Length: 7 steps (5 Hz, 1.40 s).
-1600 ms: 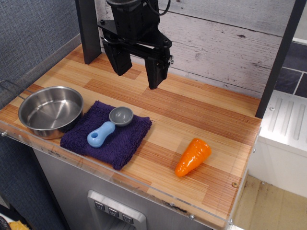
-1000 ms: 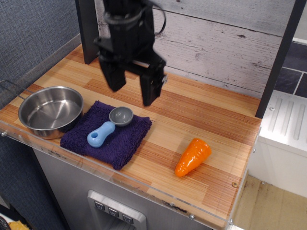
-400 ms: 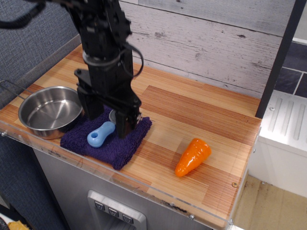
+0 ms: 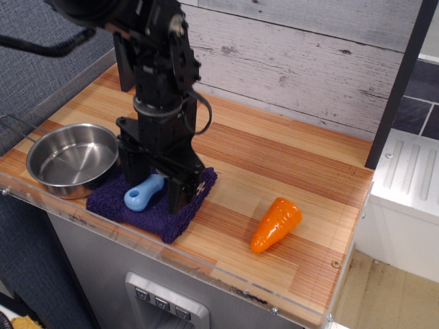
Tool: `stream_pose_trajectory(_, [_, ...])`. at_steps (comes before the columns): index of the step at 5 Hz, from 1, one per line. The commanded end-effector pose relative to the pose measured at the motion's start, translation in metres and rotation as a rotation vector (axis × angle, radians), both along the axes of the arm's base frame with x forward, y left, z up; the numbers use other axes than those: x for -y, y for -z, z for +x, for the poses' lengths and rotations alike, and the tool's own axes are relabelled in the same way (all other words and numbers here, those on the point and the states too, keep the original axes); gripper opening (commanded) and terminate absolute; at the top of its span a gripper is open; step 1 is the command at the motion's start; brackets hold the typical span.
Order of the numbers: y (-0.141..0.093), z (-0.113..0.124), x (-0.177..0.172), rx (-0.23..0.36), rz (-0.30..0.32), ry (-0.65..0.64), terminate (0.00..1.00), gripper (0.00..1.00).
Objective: Put the blue spoon handle between the silver pan and the wall.
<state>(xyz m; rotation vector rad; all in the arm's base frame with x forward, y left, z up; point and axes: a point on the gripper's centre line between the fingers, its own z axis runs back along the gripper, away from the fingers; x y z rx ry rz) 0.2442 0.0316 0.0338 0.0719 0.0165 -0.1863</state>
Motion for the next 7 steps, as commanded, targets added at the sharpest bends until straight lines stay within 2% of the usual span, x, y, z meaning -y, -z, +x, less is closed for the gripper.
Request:
stream_pose_trajectory(1, [0.001,0.005,-0.004,0.011,0.003,0.006,0.00,1.00])
stream_pose_trajectory(2, [-0.001,0.005,-0.004,0.017,-0.004,0.008,0.00,0.00])
stream_pose_trajectory(4, [-0.011,0.007,-0.003,0.038,-0.027,0.009,0.00,0.00])
stream_pose_trajectory(5, [-0.044,0.025,-0.018,0.116,-0.026,-0.033,0.00,0.00])
stream_pose_trajectory(6, [-0.064,0.045,-0.053,0.162,-0.006,-0.111,0.00,0.00])
stream_pose_trajectory(7, [-0.053,0.065,-0.091,0.132,0.021,-0.177,0.00,0.00])
